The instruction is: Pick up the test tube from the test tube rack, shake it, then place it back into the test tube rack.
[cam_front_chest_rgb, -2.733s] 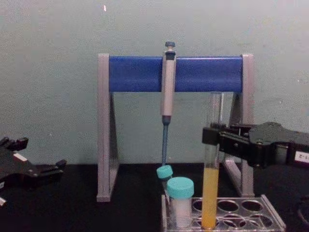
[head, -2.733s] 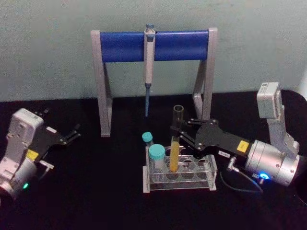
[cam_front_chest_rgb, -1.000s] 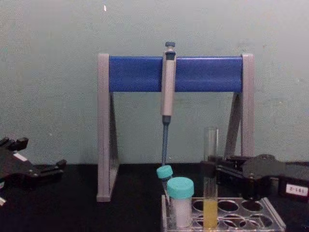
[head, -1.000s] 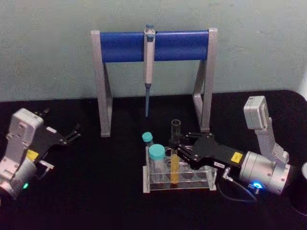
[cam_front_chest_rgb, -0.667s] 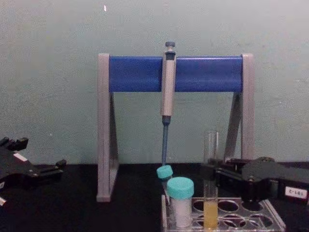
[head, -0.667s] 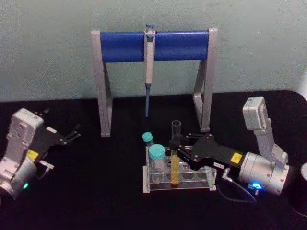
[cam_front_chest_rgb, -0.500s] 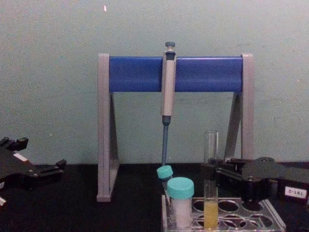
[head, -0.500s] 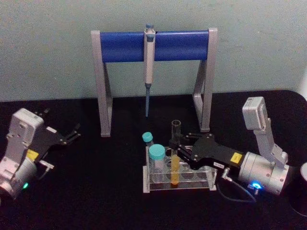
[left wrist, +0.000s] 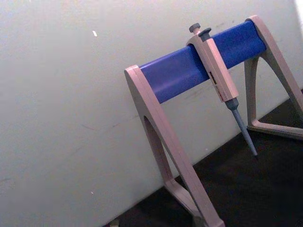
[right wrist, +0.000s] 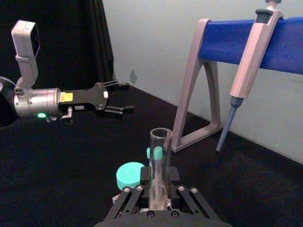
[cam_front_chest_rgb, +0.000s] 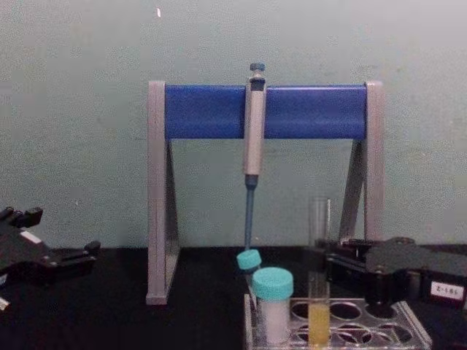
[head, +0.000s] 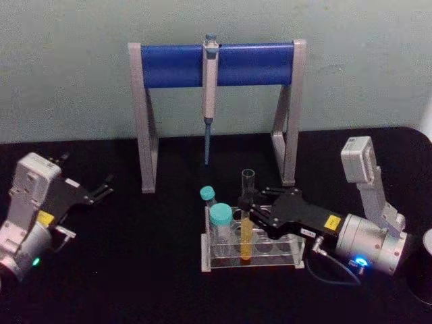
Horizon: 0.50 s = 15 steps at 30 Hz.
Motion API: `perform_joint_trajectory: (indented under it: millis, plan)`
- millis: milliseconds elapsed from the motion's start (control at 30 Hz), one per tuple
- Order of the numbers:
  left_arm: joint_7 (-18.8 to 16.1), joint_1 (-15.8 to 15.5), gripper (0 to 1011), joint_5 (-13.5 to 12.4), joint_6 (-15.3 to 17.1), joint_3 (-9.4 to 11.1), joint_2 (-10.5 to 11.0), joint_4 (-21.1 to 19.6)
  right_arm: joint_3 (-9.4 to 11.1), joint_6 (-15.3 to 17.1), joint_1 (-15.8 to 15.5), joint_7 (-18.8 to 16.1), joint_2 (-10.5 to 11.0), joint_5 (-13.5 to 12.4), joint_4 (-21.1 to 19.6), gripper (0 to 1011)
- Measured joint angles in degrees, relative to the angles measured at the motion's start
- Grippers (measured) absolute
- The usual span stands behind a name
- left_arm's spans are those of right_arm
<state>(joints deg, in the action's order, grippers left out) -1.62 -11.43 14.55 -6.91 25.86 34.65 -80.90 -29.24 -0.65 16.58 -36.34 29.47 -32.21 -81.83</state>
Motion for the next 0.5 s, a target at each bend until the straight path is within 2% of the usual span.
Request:
perform_joint_trajectory:
  millis: [267, 433, 500]
  plan:
    - [0.0, 0.0, 1001, 0.0, 0.0, 0.0, 0.0, 0.0, 0.0, 0.1, 0.0, 0.0, 0.0, 0.0, 0.0, 445]
    - [0.0, 0.0, 1001, 0.0, 0.0, 0.0, 0.0, 0.0, 0.0, 0.1, 0.0, -0.1, 0.0, 0.0, 0.0, 626]
    - [0.0, 0.0, 1001, 0.0, 0.0, 0.0, 0.0, 0.0, 0.0, 0.1, 0.0, -0.1, 0.0, 0.0, 0.0, 656]
